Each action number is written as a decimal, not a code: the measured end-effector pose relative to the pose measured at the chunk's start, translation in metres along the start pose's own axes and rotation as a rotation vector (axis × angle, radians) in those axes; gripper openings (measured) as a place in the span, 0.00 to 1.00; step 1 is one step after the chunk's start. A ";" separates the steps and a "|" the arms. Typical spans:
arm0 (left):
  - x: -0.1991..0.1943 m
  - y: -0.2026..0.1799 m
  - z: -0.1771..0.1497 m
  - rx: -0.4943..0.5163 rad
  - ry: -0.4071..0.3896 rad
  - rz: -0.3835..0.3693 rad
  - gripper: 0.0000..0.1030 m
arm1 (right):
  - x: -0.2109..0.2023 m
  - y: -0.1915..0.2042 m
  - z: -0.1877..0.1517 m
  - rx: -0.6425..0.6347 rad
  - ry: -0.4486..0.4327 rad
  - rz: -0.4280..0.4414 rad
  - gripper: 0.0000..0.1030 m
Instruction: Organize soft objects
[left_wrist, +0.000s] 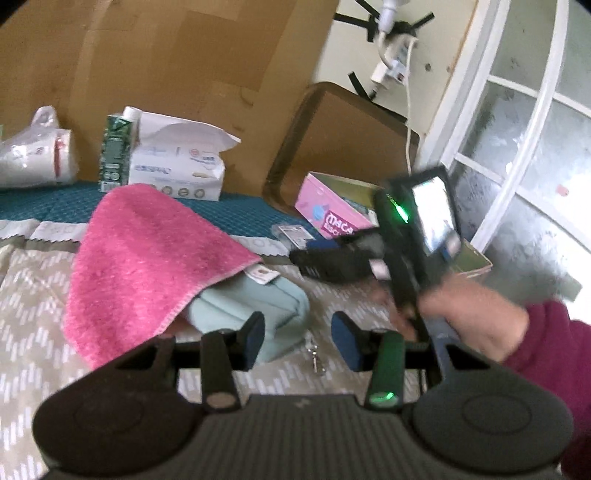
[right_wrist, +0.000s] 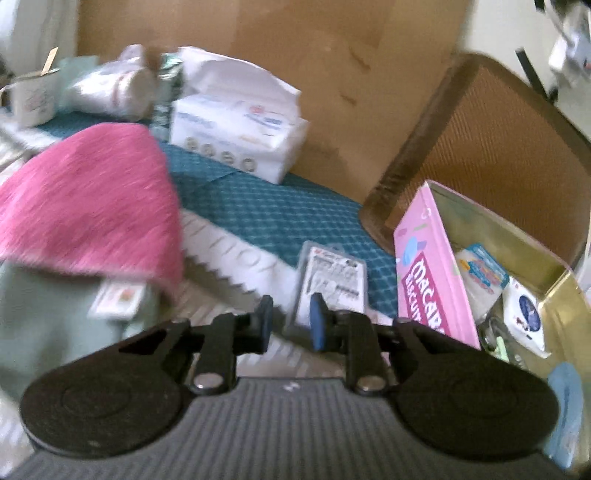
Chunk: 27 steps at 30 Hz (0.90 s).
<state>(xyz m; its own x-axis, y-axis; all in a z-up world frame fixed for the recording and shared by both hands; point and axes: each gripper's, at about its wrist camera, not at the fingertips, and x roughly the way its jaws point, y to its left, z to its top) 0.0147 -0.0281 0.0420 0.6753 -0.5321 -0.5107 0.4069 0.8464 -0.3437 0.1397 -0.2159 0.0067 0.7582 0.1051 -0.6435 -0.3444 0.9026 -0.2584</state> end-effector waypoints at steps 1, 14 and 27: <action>-0.002 0.002 0.000 -0.010 -0.003 0.000 0.43 | -0.001 -0.002 0.002 0.007 -0.004 0.013 0.24; -0.012 0.016 -0.002 -0.032 -0.011 0.011 0.46 | 0.105 -0.039 0.082 0.229 0.287 -0.030 0.61; -0.010 0.019 -0.002 -0.050 0.007 -0.005 0.47 | 0.048 -0.026 0.052 0.207 0.294 0.212 0.28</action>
<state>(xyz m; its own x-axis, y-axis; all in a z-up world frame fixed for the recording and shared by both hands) 0.0147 -0.0068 0.0389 0.6691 -0.5363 -0.5144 0.3787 0.8417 -0.3850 0.2143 -0.2121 0.0199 0.4813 0.2013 -0.8531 -0.3345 0.9418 0.0335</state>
